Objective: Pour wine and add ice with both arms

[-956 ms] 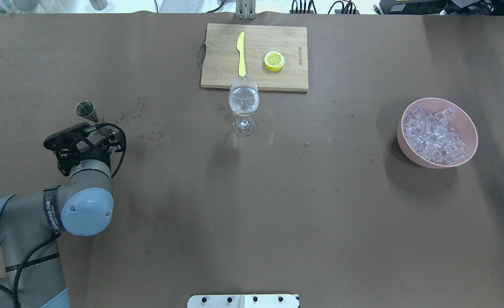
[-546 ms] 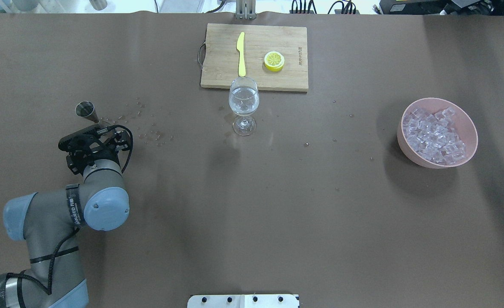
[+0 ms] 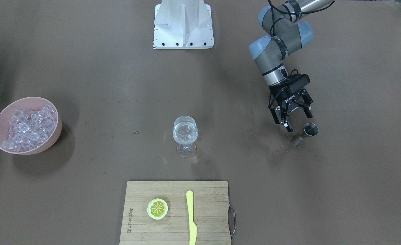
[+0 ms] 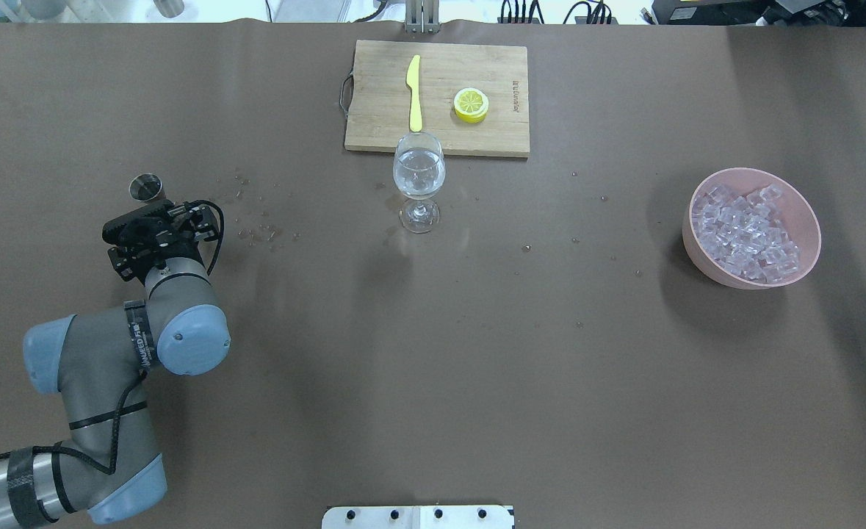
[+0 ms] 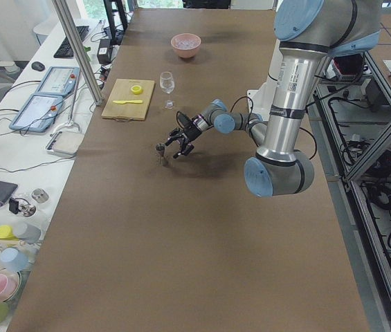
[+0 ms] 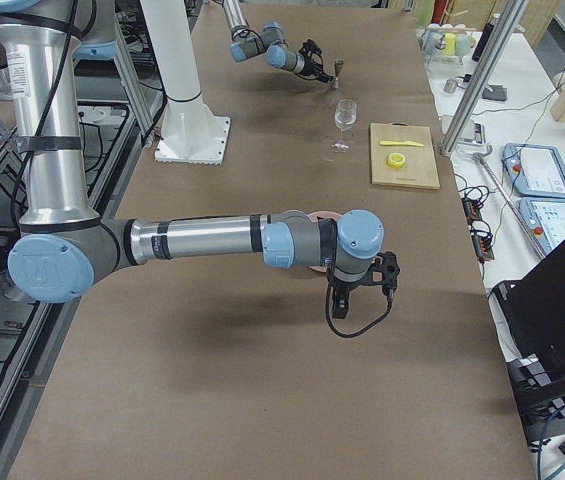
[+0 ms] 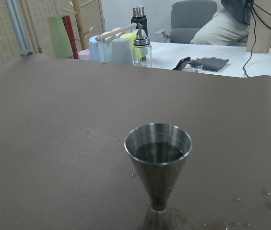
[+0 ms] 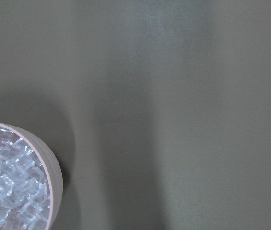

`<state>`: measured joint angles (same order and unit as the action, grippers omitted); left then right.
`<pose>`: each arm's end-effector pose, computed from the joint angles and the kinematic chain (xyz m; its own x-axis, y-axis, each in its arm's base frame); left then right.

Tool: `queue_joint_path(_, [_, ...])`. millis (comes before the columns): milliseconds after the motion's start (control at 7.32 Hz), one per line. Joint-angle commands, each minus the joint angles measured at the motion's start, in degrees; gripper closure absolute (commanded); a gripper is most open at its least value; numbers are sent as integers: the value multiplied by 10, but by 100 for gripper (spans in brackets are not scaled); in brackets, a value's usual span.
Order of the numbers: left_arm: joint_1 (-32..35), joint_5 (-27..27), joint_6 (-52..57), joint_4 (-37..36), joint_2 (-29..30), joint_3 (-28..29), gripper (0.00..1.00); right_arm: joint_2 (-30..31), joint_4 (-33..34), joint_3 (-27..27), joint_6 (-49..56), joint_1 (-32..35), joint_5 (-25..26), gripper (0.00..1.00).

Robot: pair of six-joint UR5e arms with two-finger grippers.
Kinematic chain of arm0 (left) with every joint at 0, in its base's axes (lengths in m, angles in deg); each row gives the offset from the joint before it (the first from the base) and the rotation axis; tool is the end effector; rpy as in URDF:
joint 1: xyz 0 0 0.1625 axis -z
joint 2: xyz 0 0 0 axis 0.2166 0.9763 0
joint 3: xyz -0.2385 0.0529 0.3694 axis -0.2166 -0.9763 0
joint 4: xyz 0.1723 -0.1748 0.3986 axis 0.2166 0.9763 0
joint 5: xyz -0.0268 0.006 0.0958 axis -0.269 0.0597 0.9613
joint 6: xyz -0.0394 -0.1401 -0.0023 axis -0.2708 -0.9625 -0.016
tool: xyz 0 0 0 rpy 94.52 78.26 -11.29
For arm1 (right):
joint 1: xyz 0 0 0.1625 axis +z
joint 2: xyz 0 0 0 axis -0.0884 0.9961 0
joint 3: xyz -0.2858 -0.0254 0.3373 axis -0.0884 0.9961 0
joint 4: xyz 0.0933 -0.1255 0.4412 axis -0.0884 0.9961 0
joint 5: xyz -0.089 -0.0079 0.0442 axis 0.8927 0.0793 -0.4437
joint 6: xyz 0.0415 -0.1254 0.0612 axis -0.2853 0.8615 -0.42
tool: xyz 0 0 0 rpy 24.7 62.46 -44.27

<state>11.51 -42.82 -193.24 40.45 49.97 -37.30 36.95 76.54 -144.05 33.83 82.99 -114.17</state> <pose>0.5122 -0.4846 0.4609 0.6505 -0.5273 -0.5466 0.7585 0.4150 0.5024 -0.0012 -0.5786 0.6348 0.6106 0.0559 0.7900 -0.0490 0.9983 -0.0328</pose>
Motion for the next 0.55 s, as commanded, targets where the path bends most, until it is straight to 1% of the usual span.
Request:
queue_joint_path(0, [14,11,-15,0,29,51,2,0,0,0,0,0,0,0])
queue_joint_path(410, [25,18,-24,0,39,85,2,0,0,-2,0,0,-1,0])
